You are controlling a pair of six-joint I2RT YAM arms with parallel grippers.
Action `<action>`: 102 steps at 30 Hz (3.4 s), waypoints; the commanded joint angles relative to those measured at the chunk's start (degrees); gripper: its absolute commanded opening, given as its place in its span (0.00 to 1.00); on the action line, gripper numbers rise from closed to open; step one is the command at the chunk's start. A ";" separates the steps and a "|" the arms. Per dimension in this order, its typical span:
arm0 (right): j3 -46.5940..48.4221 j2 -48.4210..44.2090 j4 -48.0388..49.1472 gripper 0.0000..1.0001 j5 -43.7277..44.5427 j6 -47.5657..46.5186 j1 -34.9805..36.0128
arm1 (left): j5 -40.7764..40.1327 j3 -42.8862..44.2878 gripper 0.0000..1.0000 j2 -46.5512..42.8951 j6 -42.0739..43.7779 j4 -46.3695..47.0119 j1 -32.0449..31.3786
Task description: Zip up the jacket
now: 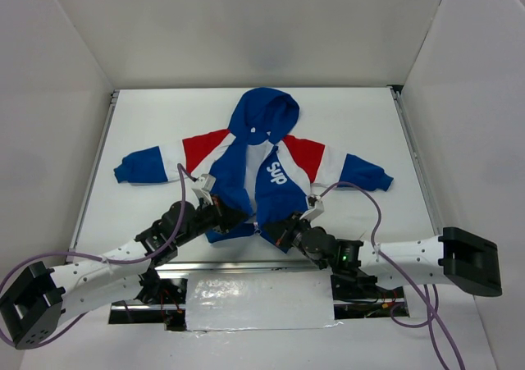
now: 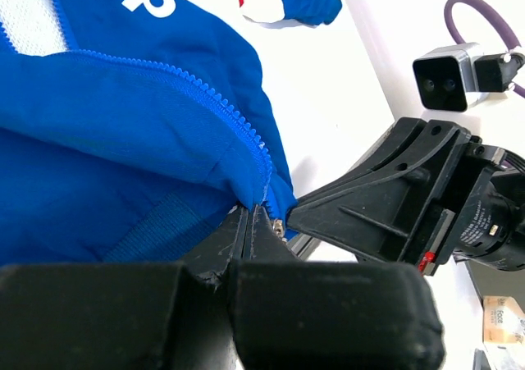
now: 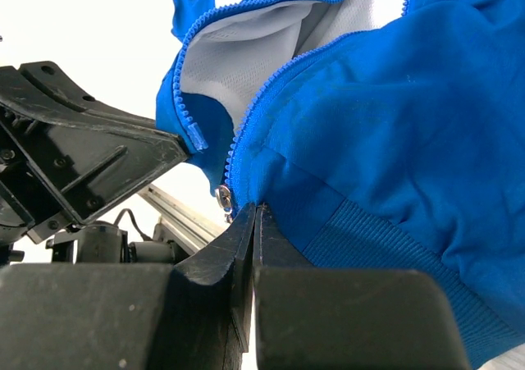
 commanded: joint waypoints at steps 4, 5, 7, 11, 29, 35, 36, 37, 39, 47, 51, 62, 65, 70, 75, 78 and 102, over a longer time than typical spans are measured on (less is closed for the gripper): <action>2.67 1.04 4.58 0.00 2.18 -1.74 -0.98 | 1.03 -0.13 0.00 -0.30 -1.31 5.77 -0.44; 2.75 1.04 4.67 0.00 2.10 -1.83 -1.16 | 1.03 -0.21 0.00 -0.21 -1.40 5.86 -0.44; 2.84 1.13 5.10 0.00 1.83 -2.00 -1.43 | 1.12 -0.21 0.00 -0.12 -1.40 5.68 -0.44; 3.02 0.86 5.72 0.00 1.75 -2.97 -1.95 | 1.03 -0.30 0.00 0.31 -1.48 5.86 -0.44; 3.63 0.60 5.28 0.00 1.22 -4.55 -3.01 | 2.26 0.05 0.00 1.81 -2.45 7.09 -0.44; 2.93 0.69 5.81 0.00 0.43 -4.47 -3.10 | 1.29 1.19 0.00 0.58 -2.27 5.07 -0.44; 2.84 0.69 5.90 0.00 0.25 -4.46 -3.10 | 1.38 1.28 0.00 0.67 -2.19 4.89 -0.44; 2.76 0.60 5.99 0.00 0.16 -4.64 -3.18 | 1.29 1.45 0.00 0.75 -2.27 4.72 -0.44; 2.76 0.51 6.07 0.00 0.16 -4.99 -3.10 | 1.47 1.19 0.00 0.76 -2.54 5.24 -0.44; 2.76 0.95 6.42 0.00 -0.36 -5.43 -3.10 | 1.03 1.02 0.00 -0.03 -2.89 4.72 -0.52; 2.32 1.04 7.30 0.00 -0.89 -5.34 -3.18 | -0.11 1.54 0.00 -0.65 -2.72 2.87 -0.44; 3.46 -1.33 4.32 0.00 -2.12 -6.22 -3.01 | -3.98 1.81 0.00 -7.32 -3.76 -4.95 -0.44; 2.41 -2.82 4.67 0.00 -1.86 -5.26 -3.10 | -4.33 2.07 0.00 -8.91 -3.51 -6.96 -0.52; 1.79 -5.20 2.65 0.00 -1.24 -4.20 -3.10 | -4.60 2.77 0.00 -9.70 -3.59 -8.29 -0.44; 2.23 -6.08 0.71 0.00 -0.80 -5.08 -3.10 | -3.98 3.56 0.00 -9.44 -3.59 -8.64 -0.52; 1.79 -6.43 1.06 0.00 -1.07 -4.91 -3.10 | -4.15 3.13 0.00 -9.62 -3.51 -8.56 -0.52; 3.37 0.69 6.51 0.00 -2.12 -3.58 -3.10 | -3.54 2.69 0.00 -12.96 -3.59 -7.15 -0.52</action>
